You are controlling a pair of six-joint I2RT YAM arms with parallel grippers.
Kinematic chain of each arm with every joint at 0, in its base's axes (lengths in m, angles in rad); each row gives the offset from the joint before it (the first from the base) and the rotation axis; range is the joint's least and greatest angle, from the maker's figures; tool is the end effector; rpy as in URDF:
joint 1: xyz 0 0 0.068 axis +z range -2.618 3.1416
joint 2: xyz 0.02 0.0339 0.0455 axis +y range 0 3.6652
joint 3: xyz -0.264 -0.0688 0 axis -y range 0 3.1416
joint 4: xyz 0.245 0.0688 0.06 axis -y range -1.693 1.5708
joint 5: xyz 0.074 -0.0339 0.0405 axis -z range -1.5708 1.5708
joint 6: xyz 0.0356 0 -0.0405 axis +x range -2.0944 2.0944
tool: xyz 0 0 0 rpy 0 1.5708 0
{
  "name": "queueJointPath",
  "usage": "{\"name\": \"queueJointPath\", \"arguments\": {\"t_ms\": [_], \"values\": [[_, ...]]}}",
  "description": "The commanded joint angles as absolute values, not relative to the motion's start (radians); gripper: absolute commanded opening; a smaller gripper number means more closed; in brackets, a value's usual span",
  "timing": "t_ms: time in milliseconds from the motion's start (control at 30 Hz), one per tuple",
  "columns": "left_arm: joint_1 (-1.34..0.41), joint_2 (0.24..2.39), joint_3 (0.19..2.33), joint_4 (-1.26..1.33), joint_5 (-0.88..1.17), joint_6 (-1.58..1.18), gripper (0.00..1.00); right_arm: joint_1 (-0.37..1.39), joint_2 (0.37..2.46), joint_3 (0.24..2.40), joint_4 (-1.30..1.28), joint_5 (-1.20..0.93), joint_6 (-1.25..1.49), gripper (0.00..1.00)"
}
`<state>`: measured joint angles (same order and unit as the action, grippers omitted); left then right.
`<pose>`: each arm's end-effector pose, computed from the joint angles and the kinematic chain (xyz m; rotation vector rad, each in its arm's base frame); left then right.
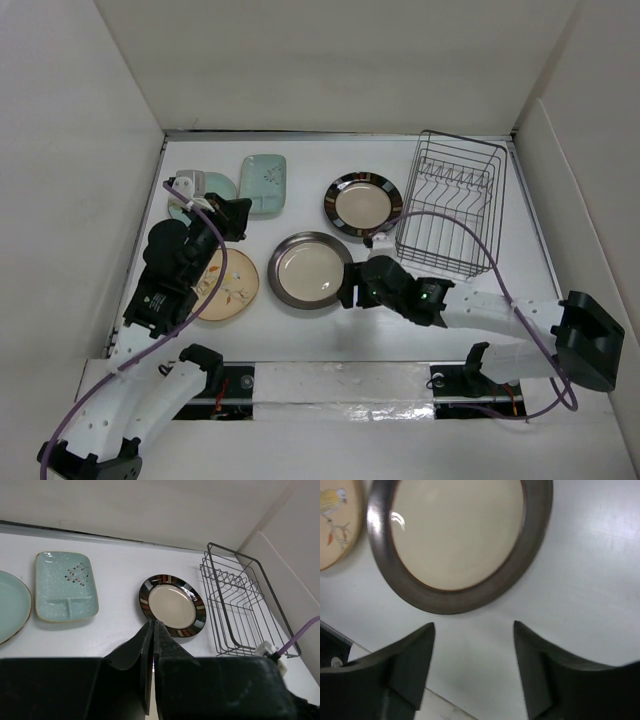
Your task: Load the plates into the dish rack
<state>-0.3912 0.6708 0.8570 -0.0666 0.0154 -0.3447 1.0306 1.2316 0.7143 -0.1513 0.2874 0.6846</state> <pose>0.1400 -0.0583 0.3950 0.0473 1.4796 -0.6109 0.1422 0.2175 0.2264 -0.2345 2.2682 0.6180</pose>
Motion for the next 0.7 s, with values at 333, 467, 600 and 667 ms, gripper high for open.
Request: {"name": "queueJointPath", "arguments": {"t_ms": [333,467,600,667], "values": [[-0.394,0.63,0.841,-0.008,0.066,-0.35,0.51,1.037,1.396,0.519,0.227,0.391,1.193,0.78],[-0.394,0.632,0.839,-0.008,0.081,-0.351,0.53,1.003,1.494,0.5,0.4,0.425,1.261,0.76],[-0.394,0.634,0.838,-0.008,0.081,-0.351,0.54,0.968,1.609,0.485,0.53,0.417,1.359,0.68],[-0.394,0.63,0.838,-0.006,0.081,-0.353,0.54,0.968,1.664,0.463,0.604,0.431,1.417,0.6]]}}
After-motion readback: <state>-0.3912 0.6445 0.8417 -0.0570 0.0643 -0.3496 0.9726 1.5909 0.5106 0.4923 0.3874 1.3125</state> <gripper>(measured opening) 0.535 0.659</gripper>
